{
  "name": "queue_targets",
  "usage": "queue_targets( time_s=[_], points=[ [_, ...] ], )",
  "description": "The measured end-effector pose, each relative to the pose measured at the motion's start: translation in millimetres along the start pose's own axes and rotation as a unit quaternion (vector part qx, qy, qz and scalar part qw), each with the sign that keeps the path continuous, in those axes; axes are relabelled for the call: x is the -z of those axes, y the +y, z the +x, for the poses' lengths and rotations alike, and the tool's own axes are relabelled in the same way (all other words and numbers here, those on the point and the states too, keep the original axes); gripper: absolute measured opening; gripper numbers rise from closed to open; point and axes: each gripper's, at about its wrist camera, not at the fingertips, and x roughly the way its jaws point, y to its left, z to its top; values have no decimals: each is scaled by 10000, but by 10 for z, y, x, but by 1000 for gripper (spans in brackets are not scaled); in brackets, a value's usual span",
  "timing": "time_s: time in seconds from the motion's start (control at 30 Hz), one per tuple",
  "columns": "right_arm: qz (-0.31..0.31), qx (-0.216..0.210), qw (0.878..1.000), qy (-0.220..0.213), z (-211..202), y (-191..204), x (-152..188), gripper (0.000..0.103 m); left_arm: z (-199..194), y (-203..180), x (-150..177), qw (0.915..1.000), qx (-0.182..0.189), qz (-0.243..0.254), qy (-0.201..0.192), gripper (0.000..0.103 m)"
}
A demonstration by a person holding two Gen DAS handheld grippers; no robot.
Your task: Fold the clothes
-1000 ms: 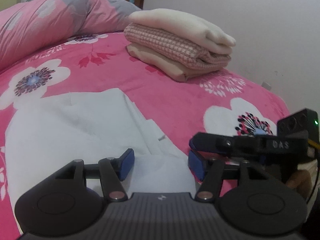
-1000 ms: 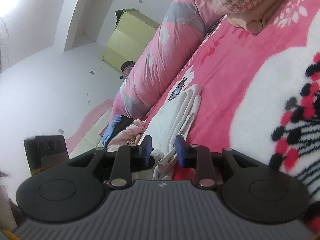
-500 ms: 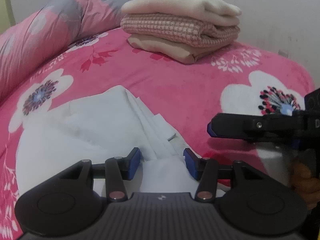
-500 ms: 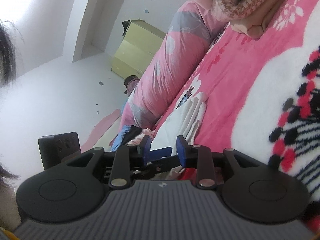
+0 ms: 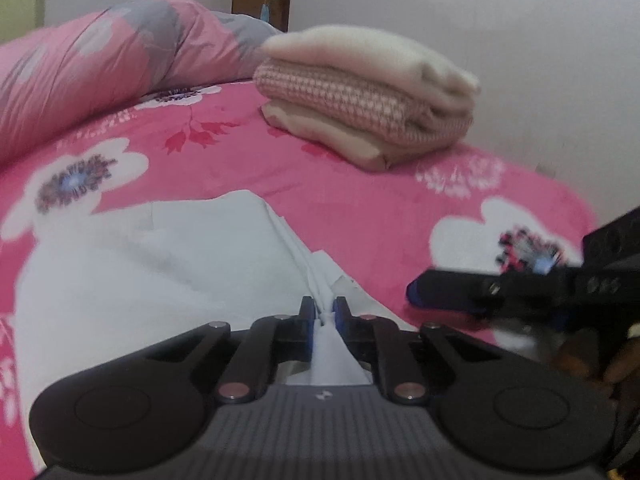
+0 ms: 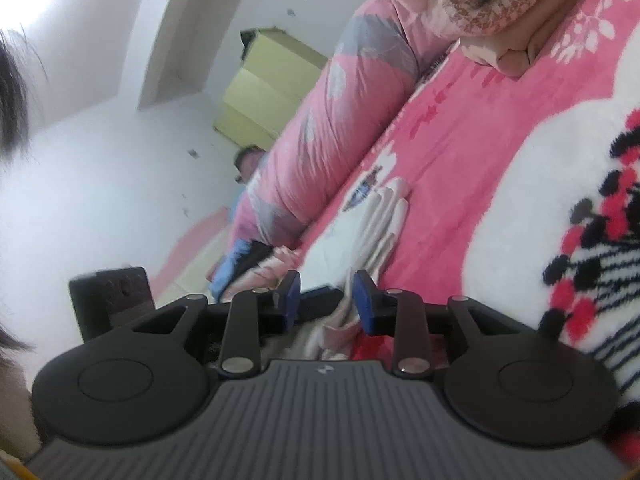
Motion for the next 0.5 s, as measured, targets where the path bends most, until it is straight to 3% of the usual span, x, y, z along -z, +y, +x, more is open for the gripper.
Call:
queue_targets(
  time_s=[0.2,0.33,0.5],
  points=[
    [-42,257,9988,418,81,81,-78,30,-32,284,118,9964,395,-699,-269,11],
    [-67,252,9974,667,143,137,-137,47,-52,437,220,9906,648,-1086,-523,11],
    [-283,620,9937,886,290,224,-149,45,-57,625,326,9803,995,-1524,-774,11]
  ],
)
